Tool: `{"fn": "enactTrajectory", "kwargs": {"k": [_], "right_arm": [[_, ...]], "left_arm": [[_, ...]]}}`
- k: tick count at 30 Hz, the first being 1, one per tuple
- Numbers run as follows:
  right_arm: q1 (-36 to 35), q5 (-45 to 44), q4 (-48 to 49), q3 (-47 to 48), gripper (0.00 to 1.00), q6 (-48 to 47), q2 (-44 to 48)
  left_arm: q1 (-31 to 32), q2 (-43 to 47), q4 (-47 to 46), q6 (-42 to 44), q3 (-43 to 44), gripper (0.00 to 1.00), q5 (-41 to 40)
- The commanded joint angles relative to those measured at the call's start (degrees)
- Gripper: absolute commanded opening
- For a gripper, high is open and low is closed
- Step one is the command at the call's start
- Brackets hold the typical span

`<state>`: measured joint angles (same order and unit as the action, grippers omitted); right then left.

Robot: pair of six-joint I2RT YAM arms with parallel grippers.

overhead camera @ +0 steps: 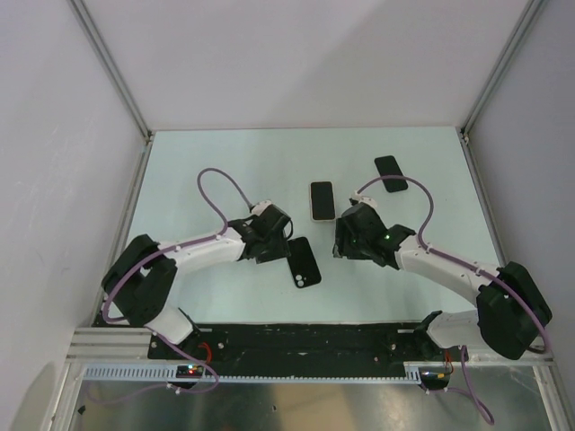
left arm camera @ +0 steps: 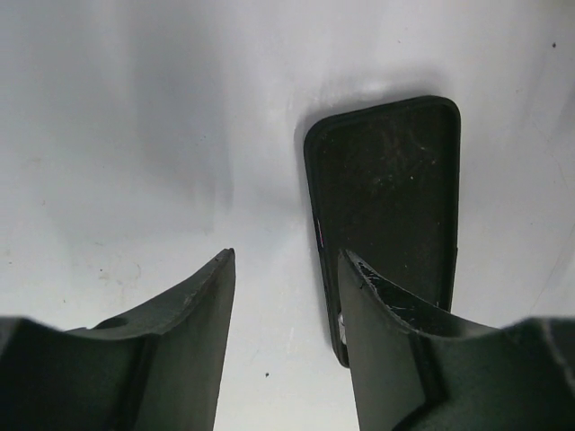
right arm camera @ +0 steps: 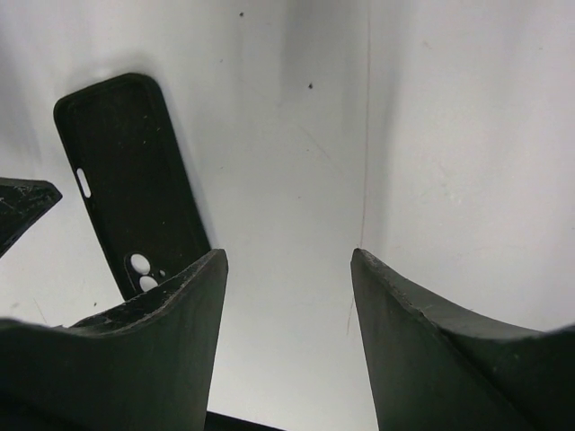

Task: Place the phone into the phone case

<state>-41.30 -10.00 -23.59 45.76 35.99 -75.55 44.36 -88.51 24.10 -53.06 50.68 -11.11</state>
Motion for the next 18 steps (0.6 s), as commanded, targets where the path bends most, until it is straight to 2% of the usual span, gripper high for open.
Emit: {"fn": "enactTrajectory", "kwargs": {"k": [1,18], "right_arm": [[1.9,0.3,1.3,0.0,0.62,-0.7,1.5],[3.2,2.2,2.7,0.0,0.62,-1.4,-0.3]], "left_arm": [[0.2,-1.6,-1.1,-2.8,2.1,0.53,-3.4],[1.2,-6.2,-1.7,-2.6,5.3,0.51,-3.7]]}}
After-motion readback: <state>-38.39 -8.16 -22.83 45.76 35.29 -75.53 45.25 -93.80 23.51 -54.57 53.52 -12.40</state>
